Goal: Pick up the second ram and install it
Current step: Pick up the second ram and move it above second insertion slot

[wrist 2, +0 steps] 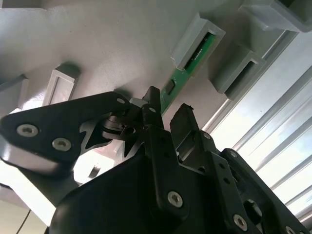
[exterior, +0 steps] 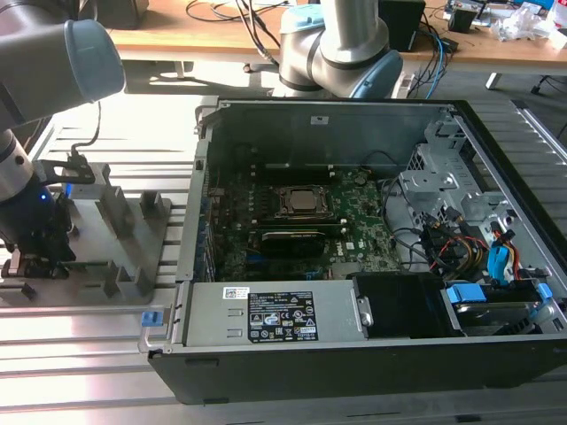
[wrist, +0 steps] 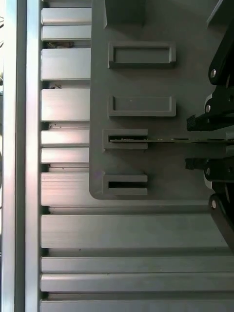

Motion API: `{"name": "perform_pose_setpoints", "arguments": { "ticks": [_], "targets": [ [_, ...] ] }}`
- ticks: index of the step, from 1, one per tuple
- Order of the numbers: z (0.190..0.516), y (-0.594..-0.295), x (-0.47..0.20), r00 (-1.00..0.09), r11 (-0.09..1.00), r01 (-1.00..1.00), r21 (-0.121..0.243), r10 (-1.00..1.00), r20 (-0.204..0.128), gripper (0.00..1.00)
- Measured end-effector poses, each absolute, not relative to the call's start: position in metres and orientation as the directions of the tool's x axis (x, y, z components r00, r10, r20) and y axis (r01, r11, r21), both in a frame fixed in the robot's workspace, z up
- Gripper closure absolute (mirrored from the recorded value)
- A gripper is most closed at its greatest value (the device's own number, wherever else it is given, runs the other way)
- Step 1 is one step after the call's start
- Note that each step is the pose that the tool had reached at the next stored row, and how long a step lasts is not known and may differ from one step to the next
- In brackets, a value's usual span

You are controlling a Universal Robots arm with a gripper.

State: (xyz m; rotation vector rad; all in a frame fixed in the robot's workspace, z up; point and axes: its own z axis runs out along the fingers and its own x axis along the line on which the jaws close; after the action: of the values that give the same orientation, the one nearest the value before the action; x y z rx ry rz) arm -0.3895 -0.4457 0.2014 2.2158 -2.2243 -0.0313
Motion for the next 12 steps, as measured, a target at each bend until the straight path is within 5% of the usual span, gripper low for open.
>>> {"name": "perform_pose_setpoints", "arguments": {
  "ticks": [5,7,12],
  "targets": [
    [0.2014,-0.4457,-0.3895,-0.004,0.004,-1.000,0.015,-1.000,-0.012,0.65],
    [0.2014,-0.4457,-0.3895,-0.004,0.004,-1.000,0.015,-1.000,-0.011,0.84],
    [0.2014,-0.4457,-0.3895,-0.004,0.004,-1.000,0.015,-1.000,-0.010,0.87]
  ]
}}
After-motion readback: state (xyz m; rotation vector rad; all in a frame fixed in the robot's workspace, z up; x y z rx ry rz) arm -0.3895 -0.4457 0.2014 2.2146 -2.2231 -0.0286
